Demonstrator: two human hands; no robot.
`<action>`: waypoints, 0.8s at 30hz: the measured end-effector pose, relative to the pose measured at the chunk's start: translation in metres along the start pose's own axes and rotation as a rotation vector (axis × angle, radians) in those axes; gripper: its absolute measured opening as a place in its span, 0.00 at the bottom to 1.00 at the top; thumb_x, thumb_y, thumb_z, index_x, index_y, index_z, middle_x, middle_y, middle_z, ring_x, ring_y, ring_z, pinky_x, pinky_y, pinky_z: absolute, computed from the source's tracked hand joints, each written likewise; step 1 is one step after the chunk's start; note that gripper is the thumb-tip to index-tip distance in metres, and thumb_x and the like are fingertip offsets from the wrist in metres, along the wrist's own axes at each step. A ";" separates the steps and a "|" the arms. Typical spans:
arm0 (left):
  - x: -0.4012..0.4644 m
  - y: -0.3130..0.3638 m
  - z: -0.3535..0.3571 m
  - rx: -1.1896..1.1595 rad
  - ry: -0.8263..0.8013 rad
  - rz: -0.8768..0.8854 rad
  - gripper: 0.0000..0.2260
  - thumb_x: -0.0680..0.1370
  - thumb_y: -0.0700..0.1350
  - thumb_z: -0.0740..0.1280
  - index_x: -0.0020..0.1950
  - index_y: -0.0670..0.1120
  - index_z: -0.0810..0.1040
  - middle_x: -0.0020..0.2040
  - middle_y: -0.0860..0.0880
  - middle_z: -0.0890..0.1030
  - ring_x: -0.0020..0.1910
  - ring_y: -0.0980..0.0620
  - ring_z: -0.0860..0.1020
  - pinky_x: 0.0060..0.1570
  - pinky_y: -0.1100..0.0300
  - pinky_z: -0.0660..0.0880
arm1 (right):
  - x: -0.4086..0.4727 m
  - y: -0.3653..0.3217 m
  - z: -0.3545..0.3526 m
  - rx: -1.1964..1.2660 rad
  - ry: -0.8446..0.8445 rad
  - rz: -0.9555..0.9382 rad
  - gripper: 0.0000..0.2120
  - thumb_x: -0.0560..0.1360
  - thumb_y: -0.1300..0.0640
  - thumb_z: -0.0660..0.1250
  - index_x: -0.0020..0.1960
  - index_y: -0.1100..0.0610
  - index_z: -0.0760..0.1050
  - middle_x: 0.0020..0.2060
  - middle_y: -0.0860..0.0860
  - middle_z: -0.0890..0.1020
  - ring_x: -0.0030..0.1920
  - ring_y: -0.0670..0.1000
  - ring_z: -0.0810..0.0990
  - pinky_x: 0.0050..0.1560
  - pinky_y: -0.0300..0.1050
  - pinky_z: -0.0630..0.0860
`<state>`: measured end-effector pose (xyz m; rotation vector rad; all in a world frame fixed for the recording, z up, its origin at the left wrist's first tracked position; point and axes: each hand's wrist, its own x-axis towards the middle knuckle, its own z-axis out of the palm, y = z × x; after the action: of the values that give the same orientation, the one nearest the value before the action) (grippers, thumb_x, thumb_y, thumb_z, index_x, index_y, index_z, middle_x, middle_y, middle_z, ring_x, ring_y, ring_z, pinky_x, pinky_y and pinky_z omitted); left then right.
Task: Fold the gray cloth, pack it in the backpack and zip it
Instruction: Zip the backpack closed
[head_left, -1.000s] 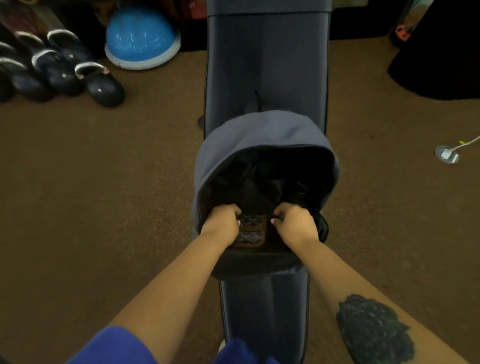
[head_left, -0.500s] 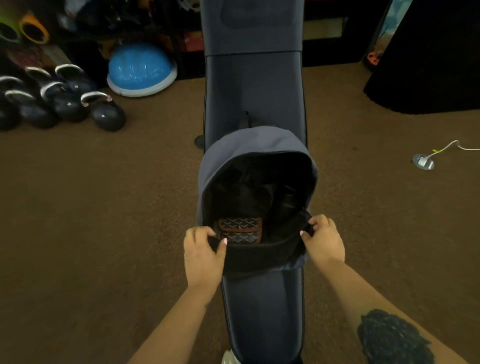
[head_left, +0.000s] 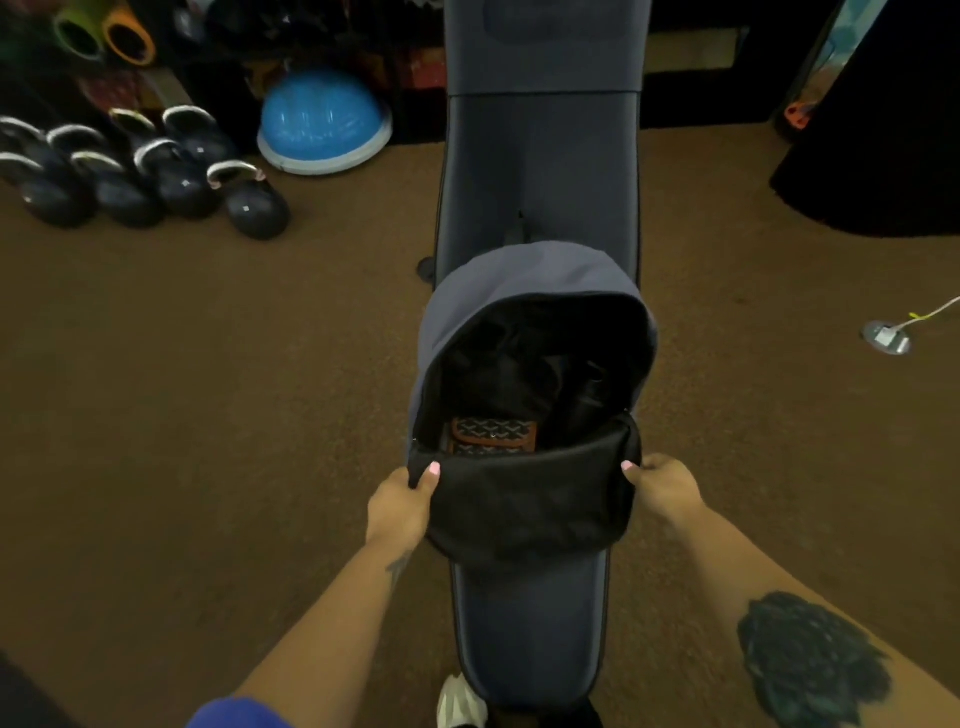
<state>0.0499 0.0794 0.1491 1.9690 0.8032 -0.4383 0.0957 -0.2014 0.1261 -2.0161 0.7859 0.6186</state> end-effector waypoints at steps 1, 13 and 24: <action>-0.002 0.001 -0.003 -0.030 0.006 -0.022 0.10 0.79 0.54 0.61 0.46 0.48 0.74 0.44 0.50 0.78 0.47 0.49 0.77 0.46 0.56 0.71 | -0.003 0.000 -0.003 0.024 -0.005 0.007 0.16 0.78 0.56 0.63 0.58 0.68 0.73 0.56 0.64 0.78 0.57 0.63 0.77 0.58 0.57 0.72; -0.025 0.057 -0.024 -0.656 0.005 -0.314 0.11 0.78 0.42 0.65 0.57 0.37 0.76 0.40 0.44 0.79 0.35 0.50 0.77 0.19 0.64 0.72 | -0.049 -0.068 -0.058 0.344 -0.101 -0.138 0.13 0.76 0.62 0.65 0.60 0.59 0.72 0.55 0.57 0.76 0.52 0.59 0.79 0.41 0.46 0.80; -0.037 0.091 -0.019 -0.833 -0.009 -0.308 0.13 0.79 0.38 0.62 0.61 0.32 0.73 0.38 0.40 0.78 0.31 0.48 0.78 0.19 0.66 0.74 | -0.108 -0.152 -0.043 -0.748 -0.118 -0.805 0.27 0.68 0.39 0.70 0.65 0.45 0.70 0.51 0.49 0.82 0.53 0.53 0.80 0.52 0.50 0.78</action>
<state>0.0860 0.0500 0.2381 1.0770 1.0720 -0.2268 0.1381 -0.1412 0.3023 -2.6604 -0.4292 0.5714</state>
